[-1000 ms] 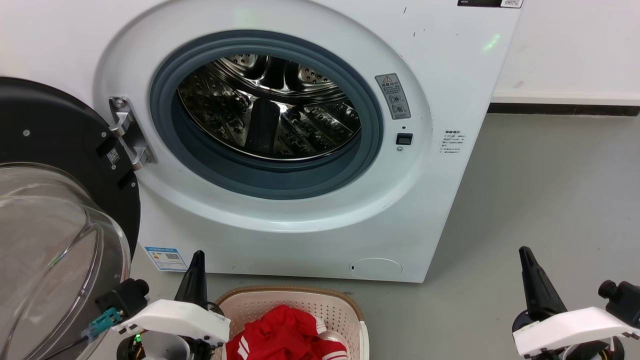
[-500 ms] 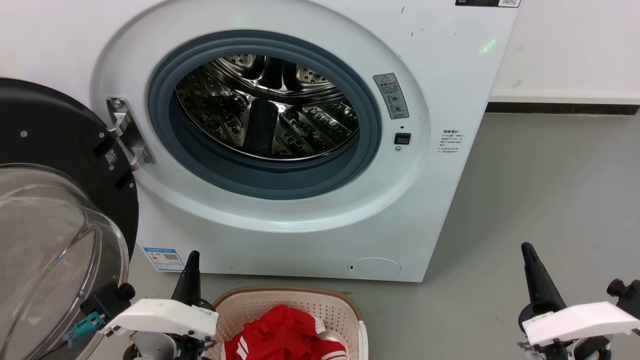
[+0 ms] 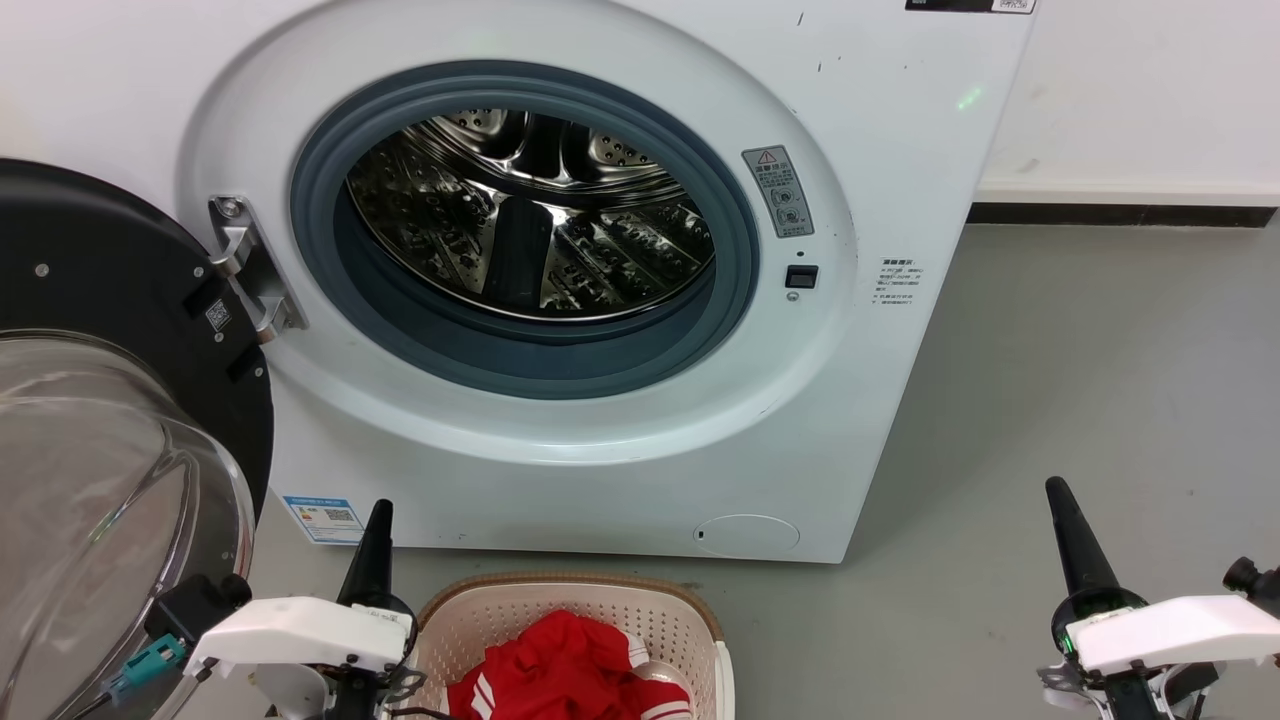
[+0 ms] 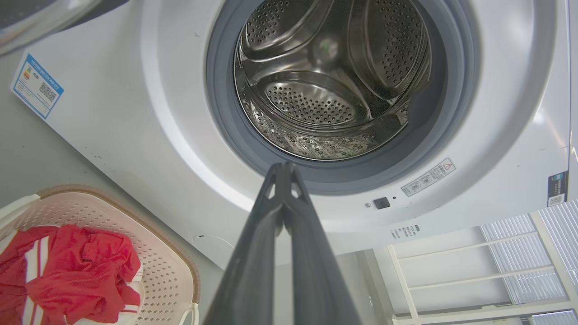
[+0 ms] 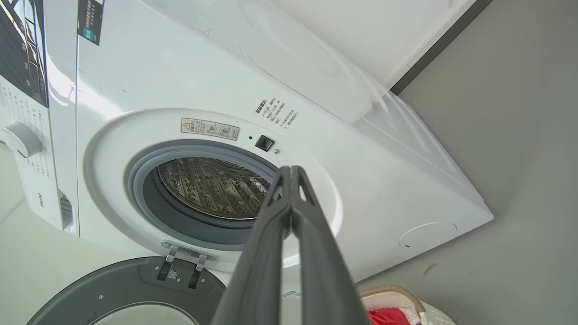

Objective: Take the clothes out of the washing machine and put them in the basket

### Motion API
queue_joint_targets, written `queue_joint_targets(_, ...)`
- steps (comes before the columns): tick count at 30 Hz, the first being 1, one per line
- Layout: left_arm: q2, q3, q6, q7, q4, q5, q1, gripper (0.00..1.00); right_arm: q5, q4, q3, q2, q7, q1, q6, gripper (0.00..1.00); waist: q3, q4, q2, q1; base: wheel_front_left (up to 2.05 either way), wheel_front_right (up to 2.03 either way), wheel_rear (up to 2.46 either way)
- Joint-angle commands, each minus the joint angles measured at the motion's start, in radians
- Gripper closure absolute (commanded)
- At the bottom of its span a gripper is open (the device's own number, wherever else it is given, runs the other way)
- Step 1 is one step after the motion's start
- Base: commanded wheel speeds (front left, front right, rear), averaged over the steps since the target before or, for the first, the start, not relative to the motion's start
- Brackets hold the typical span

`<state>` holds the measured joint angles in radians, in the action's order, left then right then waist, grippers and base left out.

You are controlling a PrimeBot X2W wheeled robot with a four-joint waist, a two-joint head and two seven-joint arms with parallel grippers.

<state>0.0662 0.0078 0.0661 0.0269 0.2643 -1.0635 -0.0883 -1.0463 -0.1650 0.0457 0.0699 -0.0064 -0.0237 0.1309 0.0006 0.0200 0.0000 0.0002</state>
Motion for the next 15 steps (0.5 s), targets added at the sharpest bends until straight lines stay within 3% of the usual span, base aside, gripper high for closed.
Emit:
queue_joint_targets(1, 0.001, 0.009, 0.007, -0.008, -0.013, -0.030, -0.023, 1.00, -0.035, 0.002, 0.003, 0.007, 0.005, -0.025, 0.000, 1.00, 0.000, 0.000, 0.0000, -0.0002, 0.00, 0.00, 0.00)
queue_joint_targets(15, -0.004, 0.036, 0.025, -0.045, -0.015, -0.171, -0.025, 1.00, -0.187, -0.020, 0.012, 0.007, 0.030, -0.043, 0.000, 1.00, 0.001, -0.005, 0.0000, -0.0002, 0.00, 0.00, 0.00)
